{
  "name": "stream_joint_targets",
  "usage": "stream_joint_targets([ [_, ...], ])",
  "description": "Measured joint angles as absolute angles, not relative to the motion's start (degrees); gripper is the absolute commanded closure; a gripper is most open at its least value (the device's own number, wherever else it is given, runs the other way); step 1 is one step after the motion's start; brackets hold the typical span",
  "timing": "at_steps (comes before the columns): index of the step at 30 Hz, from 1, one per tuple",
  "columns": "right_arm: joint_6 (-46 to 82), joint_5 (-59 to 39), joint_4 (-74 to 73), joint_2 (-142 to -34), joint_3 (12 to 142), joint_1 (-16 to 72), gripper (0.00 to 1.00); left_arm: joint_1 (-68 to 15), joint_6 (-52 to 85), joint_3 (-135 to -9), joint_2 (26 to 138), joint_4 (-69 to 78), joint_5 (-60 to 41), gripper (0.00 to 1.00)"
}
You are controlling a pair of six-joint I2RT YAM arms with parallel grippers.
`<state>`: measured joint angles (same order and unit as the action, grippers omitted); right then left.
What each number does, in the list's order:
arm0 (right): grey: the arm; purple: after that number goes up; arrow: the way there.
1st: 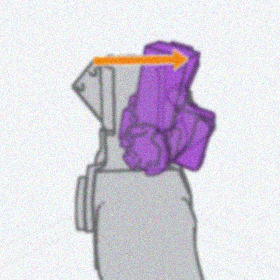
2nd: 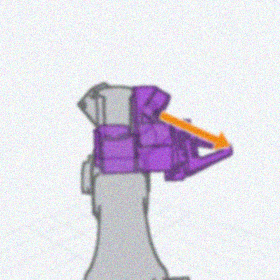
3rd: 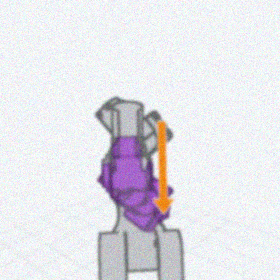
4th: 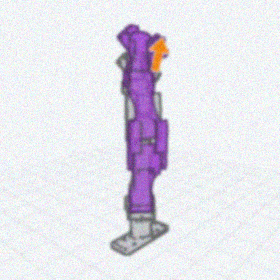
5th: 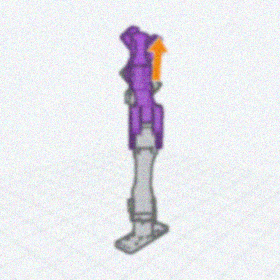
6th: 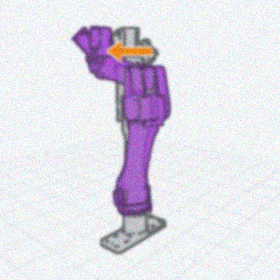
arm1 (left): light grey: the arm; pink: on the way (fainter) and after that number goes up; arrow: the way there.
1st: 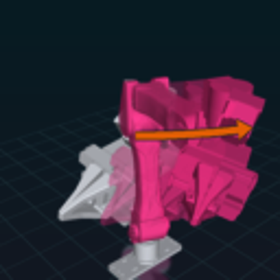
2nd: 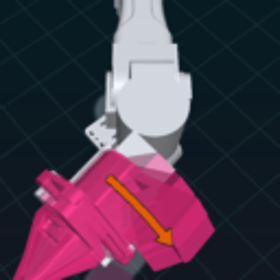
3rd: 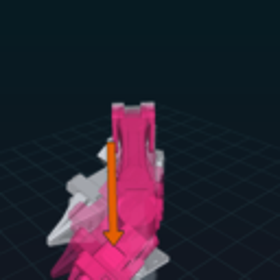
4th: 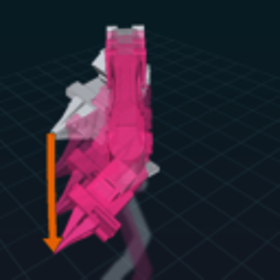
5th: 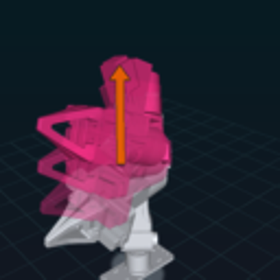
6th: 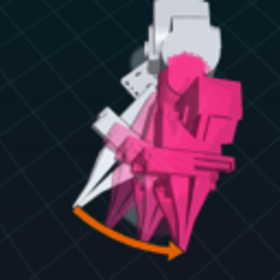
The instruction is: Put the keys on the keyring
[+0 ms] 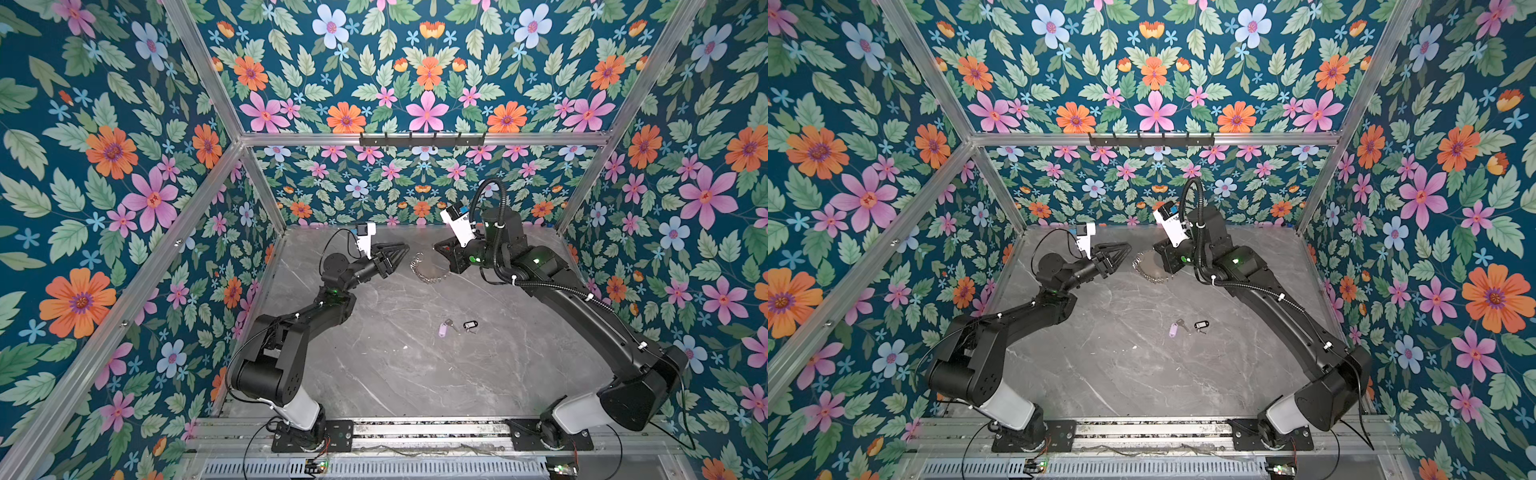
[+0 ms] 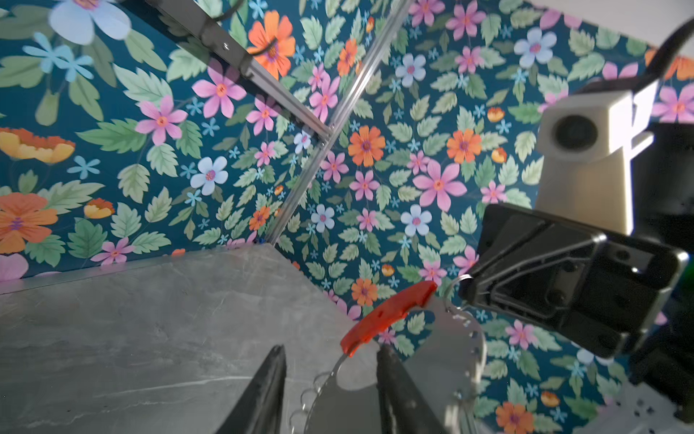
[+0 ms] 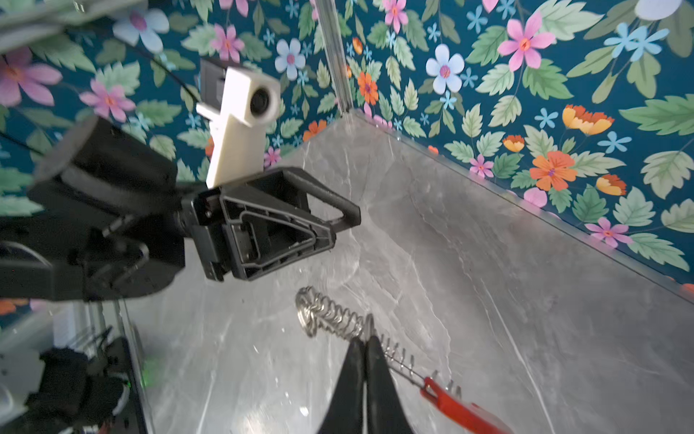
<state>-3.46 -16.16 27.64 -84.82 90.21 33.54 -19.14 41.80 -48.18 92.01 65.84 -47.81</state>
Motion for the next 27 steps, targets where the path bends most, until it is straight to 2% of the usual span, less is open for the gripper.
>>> stream_joint_targets([
  [7, -9.54, -19.44, 30.24, -84.82, 88.12, 33.54, 1.00, -19.97, 39.68, -47.59, 92.47, 68.97, -52.25, 0.60],
  [18, -9.10, -23.83, 25.28, -84.47, 84.29, 33.54, 1.00, -24.43, 39.59, -48.71, 93.06, 69.78, -54.13, 0.60],
  [27, -7.68, -24.93, 22.83, -83.94, 83.92, 33.47, 1.00, -25.08, 41.06, -49.71, 93.89, 70.78, -55.22, 0.66],
])
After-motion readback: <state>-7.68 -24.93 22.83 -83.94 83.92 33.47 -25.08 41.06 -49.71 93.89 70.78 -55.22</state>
